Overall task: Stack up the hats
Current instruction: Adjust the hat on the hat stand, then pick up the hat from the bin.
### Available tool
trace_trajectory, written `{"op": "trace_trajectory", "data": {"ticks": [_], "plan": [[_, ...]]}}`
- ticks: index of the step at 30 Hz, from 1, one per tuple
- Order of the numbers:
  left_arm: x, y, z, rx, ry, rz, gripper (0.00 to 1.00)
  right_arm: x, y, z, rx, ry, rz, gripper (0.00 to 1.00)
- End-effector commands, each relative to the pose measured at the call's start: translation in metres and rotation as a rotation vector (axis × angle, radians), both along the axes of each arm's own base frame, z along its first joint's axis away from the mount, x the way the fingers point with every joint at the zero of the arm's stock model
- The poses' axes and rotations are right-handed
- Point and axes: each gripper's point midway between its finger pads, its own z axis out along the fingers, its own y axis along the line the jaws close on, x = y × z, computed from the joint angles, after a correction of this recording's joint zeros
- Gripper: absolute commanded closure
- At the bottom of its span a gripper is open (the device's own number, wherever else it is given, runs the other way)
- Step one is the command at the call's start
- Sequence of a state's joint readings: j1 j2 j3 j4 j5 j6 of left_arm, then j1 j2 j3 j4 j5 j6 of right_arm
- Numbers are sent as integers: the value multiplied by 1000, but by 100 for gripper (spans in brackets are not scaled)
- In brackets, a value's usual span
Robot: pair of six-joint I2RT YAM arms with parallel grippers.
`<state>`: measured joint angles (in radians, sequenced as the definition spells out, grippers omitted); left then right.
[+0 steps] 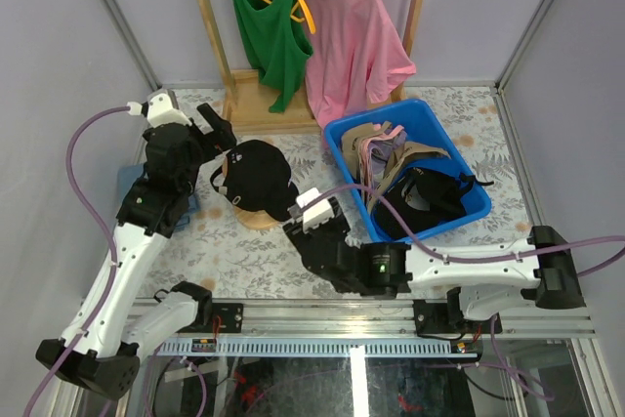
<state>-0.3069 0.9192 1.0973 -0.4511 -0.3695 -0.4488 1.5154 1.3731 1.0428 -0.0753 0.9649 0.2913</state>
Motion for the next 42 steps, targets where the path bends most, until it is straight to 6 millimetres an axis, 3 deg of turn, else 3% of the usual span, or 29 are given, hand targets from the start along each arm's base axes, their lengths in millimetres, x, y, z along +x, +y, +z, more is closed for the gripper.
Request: {"op": "trace_trajectory", "data": {"ticks": [1, 6, 10, 18, 27, 33, 42], "plan": [[0, -8, 12, 19, -18, -56, 0, 43, -37, 37, 30, -68, -171, 31], [-2, -11, 14, 34, -24, -71, 0, 93, -66, 37, 41, -39, -270, 31], [-2, -12, 14, 35, -24, -77, 0, 130, -82, 26, 17, 2, -328, 31], [-5, -11, 15, 43, -32, -79, 0, 182, -98, -2, -5, 76, -389, 31], [-8, -11, 16, 39, -43, -86, 0, 204, -100, -26, -6, 128, -408, 31], [-9, -11, 13, 36, -41, -83, 0, 207, -104, -38, -16, 153, -416, 31], [-9, -12, 12, 27, -44, -85, 0, 208, -111, -41, -15, 162, -430, 32]]}}
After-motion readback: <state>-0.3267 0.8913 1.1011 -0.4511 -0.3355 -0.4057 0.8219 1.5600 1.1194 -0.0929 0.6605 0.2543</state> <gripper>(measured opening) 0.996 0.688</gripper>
